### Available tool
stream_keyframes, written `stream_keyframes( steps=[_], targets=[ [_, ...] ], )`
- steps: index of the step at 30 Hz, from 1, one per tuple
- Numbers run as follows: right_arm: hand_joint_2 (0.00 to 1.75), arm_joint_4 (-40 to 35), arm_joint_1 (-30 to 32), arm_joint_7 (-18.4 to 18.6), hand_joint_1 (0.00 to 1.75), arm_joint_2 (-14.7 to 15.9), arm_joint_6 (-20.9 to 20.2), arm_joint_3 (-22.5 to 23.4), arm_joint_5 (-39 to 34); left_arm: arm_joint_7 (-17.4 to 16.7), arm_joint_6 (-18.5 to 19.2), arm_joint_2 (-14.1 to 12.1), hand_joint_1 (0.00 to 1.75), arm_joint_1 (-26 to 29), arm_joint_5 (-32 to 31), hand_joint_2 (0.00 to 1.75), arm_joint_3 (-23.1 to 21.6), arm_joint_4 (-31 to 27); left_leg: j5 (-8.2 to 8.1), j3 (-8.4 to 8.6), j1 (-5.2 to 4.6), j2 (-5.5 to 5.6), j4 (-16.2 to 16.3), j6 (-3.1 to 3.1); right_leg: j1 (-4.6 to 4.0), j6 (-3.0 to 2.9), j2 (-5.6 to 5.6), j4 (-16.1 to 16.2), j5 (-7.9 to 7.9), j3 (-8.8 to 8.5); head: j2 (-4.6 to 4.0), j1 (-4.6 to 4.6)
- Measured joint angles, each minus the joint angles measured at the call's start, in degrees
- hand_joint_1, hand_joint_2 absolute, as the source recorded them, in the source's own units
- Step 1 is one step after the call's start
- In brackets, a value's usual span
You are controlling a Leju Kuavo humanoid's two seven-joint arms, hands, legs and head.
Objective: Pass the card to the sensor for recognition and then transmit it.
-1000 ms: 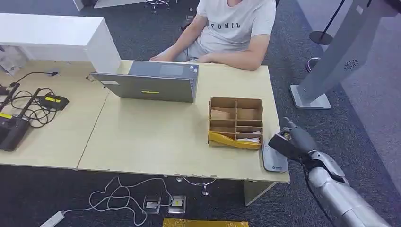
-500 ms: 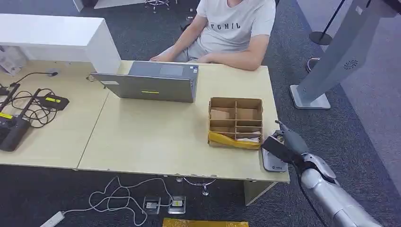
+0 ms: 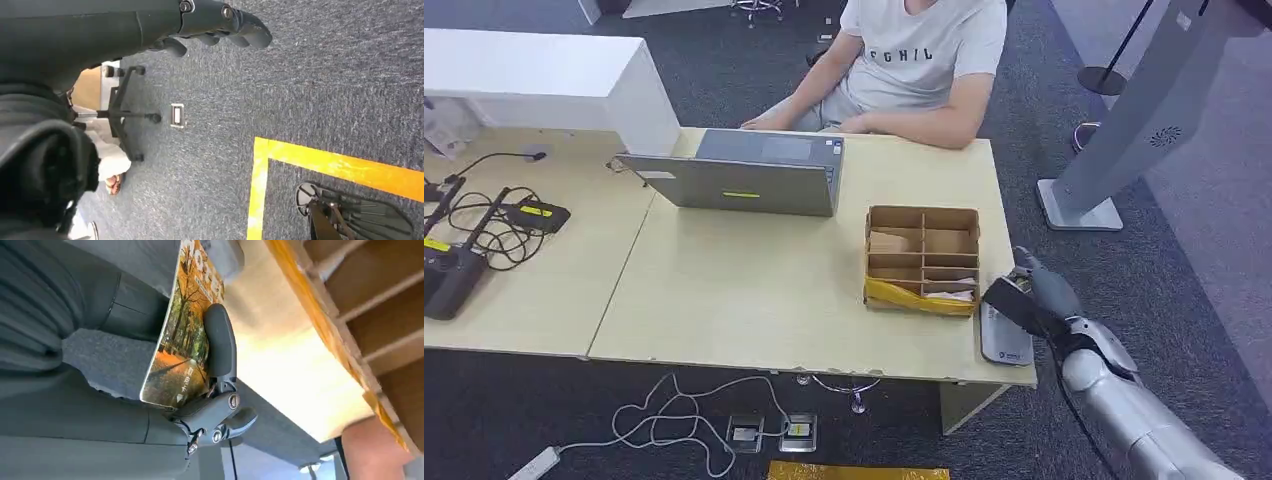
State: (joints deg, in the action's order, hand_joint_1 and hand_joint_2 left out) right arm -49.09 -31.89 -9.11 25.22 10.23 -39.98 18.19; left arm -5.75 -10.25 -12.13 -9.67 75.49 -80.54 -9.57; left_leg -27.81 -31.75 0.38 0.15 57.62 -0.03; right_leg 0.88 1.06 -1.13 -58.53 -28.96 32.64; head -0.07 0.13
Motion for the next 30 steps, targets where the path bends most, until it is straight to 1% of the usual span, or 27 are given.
stream_keyframes(
  steps=[15,19,24,27,30],
  targets=[
    [1.75,-1.1,-3.5,0.1,1.75,1.6,0.4,0.5,0.0,0.2,0.1,0.1,0.0,0.0,0.3,0.0,0.0,0.0,0.0,-0.02,0.0,0.0,0.0,0.0,0.0,0.0,0.01,0.0,0.0,0.02,0.0,0.02],
    [1.75,-4.0,-5.3,1.8,1.75,3.3,-0.8,2.1,-0.7,0.5,0.2,0.1,0.0,0.0,0.3,0.0,0.0,0.0,0.0,-0.02,-0.01,0.0,0.0,0.0,0.01,0.0,0.0,0.0,0.01,0.01,0.0,0.02],
    [1.75,-8.1,-6.8,2.9,1.75,4.8,-1.6,4.8,1.0,0.8,0.7,0.1,0.0,0.0,0.1,0.0,0.0,0.0,0.0,-0.02,-0.01,0.0,0.0,0.0,0.01,0.0,0.0,0.0,0.01,0.01,0.0,0.0],
    [1.75,-9.5,-7.3,2.8,1.75,5.1,-1.9,6.2,1.9,1.0,0.8,0.1,0.0,0.0,-0.2,0.0,0.0,0.0,0.0,-0.02,0.0,0.0,0.0,0.0,0.0,0.0,0.02,0.0,0.01,0.01,0.02,0.02],
    [1.75,-10.0,-7.7,1.6,1.75,4.9,-1.9,7.0,3.0,1.2,0.9,0.2,0.0,0.0,-0.4,0.0,-0.2,0.0,0.0,-0.02,0.01,0.0,0.0,0.0,0.0,0.0,0.01,0.0,0.01,0.01,0.0,0.0]
  ],
)
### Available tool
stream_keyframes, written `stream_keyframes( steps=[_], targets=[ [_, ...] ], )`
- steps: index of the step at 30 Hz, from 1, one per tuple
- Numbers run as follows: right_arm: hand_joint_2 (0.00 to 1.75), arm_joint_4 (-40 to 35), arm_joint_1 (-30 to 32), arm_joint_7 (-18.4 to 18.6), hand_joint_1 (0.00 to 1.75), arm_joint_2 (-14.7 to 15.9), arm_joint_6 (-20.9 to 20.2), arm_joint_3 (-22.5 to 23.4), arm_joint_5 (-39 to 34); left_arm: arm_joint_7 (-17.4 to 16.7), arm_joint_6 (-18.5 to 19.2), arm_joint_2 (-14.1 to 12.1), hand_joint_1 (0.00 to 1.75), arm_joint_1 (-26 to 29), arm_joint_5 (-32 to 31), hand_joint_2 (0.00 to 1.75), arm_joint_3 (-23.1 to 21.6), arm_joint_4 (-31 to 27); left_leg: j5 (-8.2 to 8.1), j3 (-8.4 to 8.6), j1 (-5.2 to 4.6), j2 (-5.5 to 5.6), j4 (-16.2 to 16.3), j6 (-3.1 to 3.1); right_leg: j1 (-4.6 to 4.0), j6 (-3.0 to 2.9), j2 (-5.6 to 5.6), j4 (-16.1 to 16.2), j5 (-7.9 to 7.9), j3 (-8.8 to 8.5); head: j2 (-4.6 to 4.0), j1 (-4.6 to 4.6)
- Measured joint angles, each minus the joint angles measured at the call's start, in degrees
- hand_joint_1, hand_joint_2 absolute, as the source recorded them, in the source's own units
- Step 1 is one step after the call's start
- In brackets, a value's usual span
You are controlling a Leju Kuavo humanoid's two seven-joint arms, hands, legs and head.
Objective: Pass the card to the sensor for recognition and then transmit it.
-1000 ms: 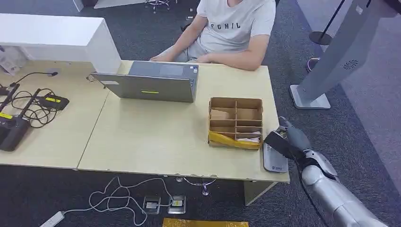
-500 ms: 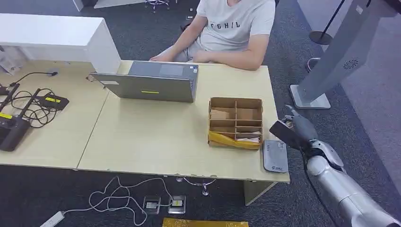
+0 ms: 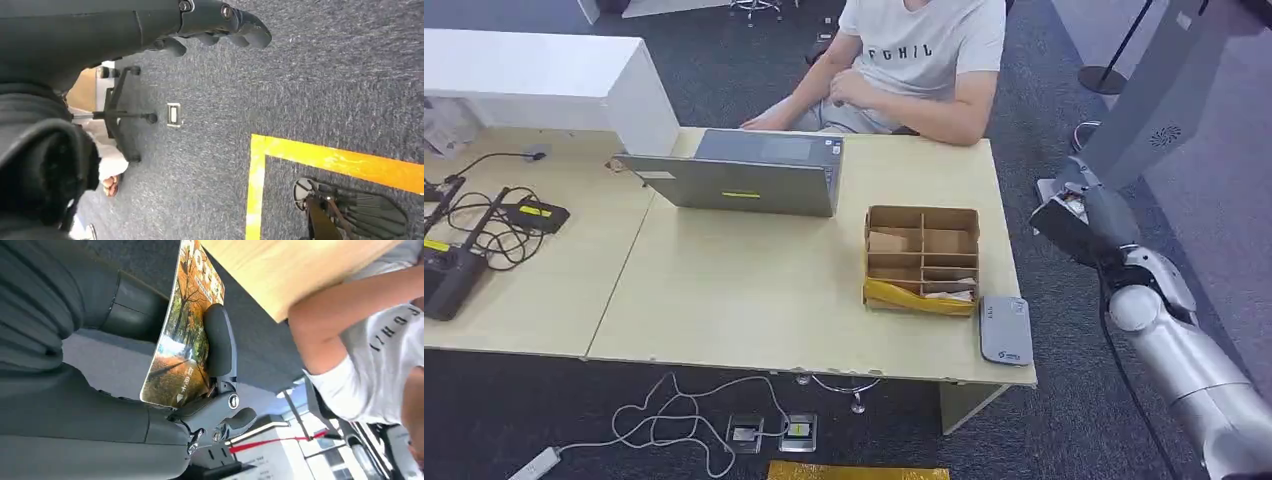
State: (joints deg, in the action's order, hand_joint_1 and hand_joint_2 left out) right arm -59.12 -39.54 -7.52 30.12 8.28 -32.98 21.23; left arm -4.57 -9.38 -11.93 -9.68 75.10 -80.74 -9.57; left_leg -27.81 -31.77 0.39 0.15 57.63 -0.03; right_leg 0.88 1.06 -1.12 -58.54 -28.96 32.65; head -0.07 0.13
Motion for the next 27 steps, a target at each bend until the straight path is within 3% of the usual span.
stream_keyframes(
  steps=[27],
  targets=[
    [1.75,0.1,-0.2,-1.6,1.75,-8.4,-2.1,0.7,1.4,0.0,-0.1,0.5,0.0,0.0,-0.4,0.0,-0.6,0.0,0.01,-0.02,0.0,0.0,0.0,-0.01,-0.01,0.0,-0.02,0.0,0.0,0.02,0.0,0.0]
  ],
)
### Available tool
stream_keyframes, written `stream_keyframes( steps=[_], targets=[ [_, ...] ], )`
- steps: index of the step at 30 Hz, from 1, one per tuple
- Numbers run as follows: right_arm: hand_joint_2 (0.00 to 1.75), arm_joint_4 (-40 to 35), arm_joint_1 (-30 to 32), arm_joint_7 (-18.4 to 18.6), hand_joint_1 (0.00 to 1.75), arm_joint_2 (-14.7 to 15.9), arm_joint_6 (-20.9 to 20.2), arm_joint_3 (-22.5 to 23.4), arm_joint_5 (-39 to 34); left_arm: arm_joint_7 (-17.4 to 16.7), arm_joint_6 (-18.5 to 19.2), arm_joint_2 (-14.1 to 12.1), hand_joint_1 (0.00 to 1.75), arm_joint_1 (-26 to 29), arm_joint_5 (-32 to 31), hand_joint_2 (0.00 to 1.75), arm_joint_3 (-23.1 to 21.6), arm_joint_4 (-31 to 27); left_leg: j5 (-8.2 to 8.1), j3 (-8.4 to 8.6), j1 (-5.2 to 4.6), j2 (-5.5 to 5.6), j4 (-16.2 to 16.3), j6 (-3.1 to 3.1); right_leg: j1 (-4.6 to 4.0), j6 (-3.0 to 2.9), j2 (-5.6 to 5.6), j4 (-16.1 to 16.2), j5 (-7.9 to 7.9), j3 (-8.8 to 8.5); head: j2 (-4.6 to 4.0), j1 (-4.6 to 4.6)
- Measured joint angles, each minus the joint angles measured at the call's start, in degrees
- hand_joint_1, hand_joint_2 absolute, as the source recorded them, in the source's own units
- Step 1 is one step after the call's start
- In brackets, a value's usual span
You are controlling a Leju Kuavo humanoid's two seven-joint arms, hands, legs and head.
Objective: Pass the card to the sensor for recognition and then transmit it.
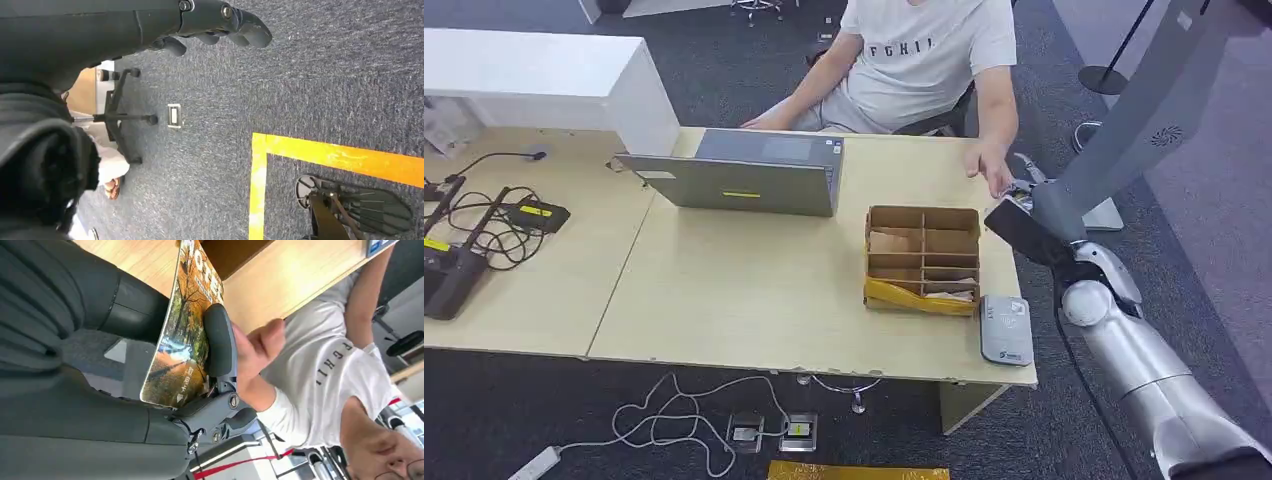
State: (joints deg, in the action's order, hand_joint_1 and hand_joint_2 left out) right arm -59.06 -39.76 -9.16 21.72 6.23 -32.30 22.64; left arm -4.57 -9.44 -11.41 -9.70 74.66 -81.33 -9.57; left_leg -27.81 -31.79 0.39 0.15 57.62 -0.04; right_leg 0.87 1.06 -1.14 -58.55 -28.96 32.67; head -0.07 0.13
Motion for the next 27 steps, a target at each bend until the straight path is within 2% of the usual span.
stream_keyframes(
  steps=[19,21,27],
  targets=[
    [1.75,2.8,-1.9,-1.0,1.73,-2.4,0.6,-1.5,-0.7,0.0,-0.2,0.2,0.0,0.0,0.0,0.0,-0.6,0.0,0.0,-0.01,0.0,0.0,0.0,0.0,-0.01,0.0,0.01,0.0,0.0,0.01,0.0,0.0],
    [1.75,3.0,-2.1,-1.1,1.64,-2.5,0.9,-1.7,-1.0,0.0,-0.2,0.2,0.0,0.0,0.0,0.0,-0.6,0.0,0.0,-0.02,0.0,0.0,0.0,0.0,-0.01,0.0,0.0,0.0,0.0,0.01,0.0,0.0],
    [1.75,3.6,-2.3,-0.8,1.62,-2.6,1.0,-2.1,-1.4,0.0,-0.1,0.2,0.0,0.0,-0.2,0.0,-0.8,0.0,0.0,-0.02,0.0,0.0,0.0,0.0,0.0,0.0,0.01,0.0,0.0,0.02,0.0,0.0]
  ],
)
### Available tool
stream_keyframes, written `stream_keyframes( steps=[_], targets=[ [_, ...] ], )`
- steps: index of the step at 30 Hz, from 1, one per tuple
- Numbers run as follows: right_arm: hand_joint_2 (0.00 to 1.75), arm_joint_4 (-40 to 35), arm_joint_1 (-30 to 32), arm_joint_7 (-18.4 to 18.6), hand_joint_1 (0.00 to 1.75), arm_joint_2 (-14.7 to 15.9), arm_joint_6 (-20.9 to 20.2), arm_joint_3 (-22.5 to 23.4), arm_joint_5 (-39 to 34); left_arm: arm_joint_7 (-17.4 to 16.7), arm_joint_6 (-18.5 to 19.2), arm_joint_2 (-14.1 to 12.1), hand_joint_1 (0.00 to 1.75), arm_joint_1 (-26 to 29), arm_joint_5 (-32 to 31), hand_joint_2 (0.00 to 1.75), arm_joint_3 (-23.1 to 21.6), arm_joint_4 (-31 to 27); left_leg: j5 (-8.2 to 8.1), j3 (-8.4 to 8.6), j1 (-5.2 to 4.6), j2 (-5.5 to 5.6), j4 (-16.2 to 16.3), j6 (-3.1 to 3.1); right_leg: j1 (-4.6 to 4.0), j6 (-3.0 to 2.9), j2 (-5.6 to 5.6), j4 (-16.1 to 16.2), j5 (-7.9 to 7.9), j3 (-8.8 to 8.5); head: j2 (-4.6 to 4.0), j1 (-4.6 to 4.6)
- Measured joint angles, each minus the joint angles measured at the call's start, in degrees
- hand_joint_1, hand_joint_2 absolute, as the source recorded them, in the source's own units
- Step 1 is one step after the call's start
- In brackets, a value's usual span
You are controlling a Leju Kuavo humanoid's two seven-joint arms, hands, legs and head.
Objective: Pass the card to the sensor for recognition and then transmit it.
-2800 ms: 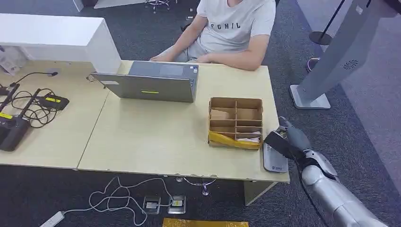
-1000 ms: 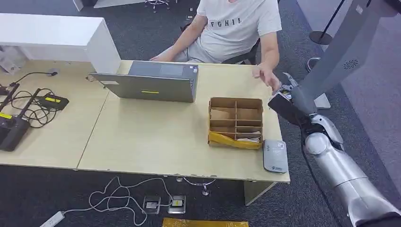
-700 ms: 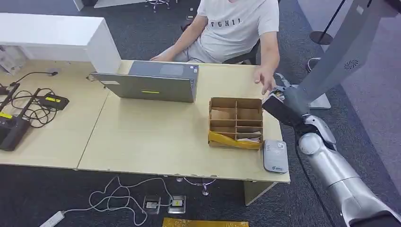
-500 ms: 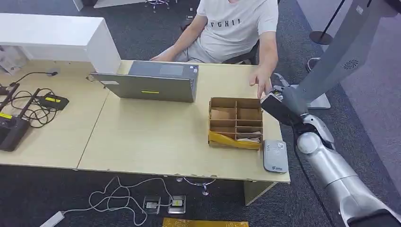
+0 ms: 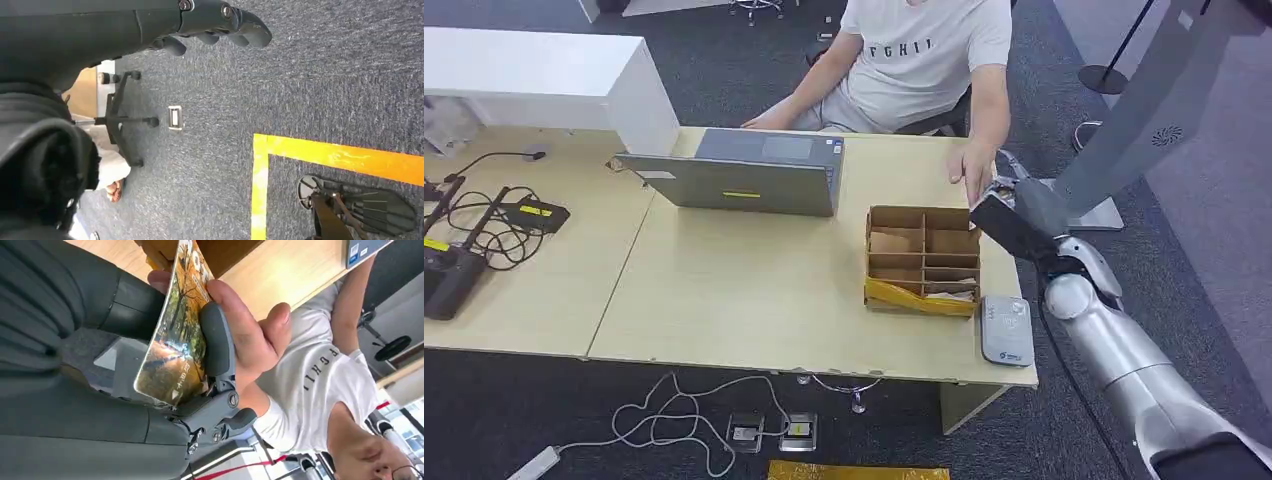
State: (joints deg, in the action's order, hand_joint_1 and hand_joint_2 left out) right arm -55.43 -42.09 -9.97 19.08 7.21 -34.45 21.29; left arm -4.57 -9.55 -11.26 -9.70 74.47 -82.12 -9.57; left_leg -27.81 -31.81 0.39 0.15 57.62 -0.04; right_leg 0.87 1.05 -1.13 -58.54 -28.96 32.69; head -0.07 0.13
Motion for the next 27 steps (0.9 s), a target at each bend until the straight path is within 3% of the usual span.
stream_keyframes(
  steps=[10,11,12,13,27],
  targets=[
    [1.75,0.5,-0.1,0.2,1.61,0.0,0.0,-0.5,-0.1,0.0,0.0,0.0,0.0,0.0,0.0,0.0,0.0,0.0,0.0,-0.01,0.0,0.0,0.0,0.0,0.0,0.0,0.01,0.0,0.0,0.02,0.0,0.0],
    [1.75,0.6,-0.1,0.2,1.47,0.0,0.0,-0.6,-0.1,0.0,0.0,0.0,0.0,0.0,0.0,0.0,0.0,0.0,0.0,-0.01,0.0,0.0,0.0,0.0,0.0,0.0,0.01,0.0,0.0,0.02,0.0,0.0],
    [1.75,0.6,-0.1,0.2,0.37,0.0,0.0,-0.7,-0.1,0.0,0.0,0.0,0.0,0.0,0.0,0.0,0.0,0.0,0.0,-0.01,0.0,0.0,0.0,0.0,0.0,0.0,0.01,0.0,0.0,0.02,0.0,0.02],
    [1.75,0.7,-0.1,0.2,0.0,0.0,0.0,-0.9,-0.1,0.0,0.0,0.0,0.0,0.0,0.0,0.0,0.0,0.0,0.0,-0.01,0.0,0.0,0.0,0.0,0.0,0.0,0.01,0.0,0.0,0.02,0.0,0.0],
    [1.75,1.0,-0.3,0.9,0.0,0.0,1.2,-1.9,0.5,-0.2,-0.2,0.0,0.0,0.0,0.0,0.0,-0.1,0.0,0.0,0.0,0.0,0.0,0.0,0.0,0.0,0.0,0.02,0.0,0.0,0.03,0.0,0.0]
  ],
)
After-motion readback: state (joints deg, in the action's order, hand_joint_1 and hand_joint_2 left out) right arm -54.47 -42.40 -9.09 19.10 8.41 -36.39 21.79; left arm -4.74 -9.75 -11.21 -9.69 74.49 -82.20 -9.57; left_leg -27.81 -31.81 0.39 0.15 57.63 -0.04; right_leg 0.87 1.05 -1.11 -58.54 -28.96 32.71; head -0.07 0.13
